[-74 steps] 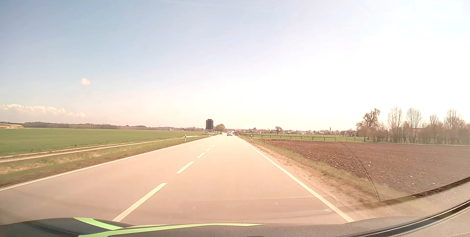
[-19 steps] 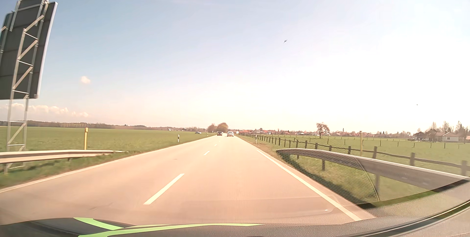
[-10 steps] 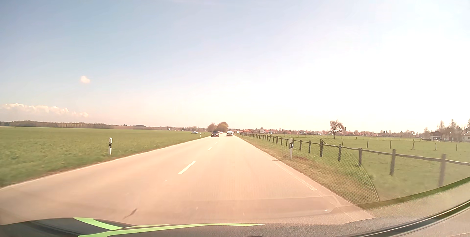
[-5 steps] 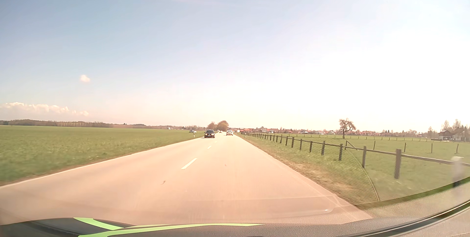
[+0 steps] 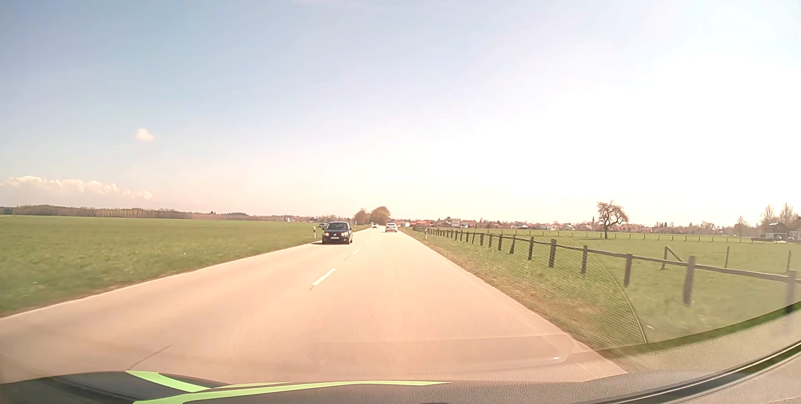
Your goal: Follow the waypoints while adhering to traffic rules and regulations
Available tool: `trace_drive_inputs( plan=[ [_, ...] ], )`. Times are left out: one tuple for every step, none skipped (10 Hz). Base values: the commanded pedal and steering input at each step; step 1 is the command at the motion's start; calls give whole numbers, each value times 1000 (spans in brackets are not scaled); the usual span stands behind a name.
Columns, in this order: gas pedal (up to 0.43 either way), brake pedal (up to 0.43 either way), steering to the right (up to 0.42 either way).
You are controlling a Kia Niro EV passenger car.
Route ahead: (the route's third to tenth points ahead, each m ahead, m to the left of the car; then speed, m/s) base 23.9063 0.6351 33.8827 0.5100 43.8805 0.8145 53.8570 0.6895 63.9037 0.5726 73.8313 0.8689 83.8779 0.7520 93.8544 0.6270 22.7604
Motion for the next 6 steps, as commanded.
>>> trace_drive_inputs(
  plan=[
    [240, 0, 1],
    [248, 0, 1],
    [248, 0, 1],
    [248, 0, 1],
    [248, 0, 1],
    [248, 0, 1]
  ],
)
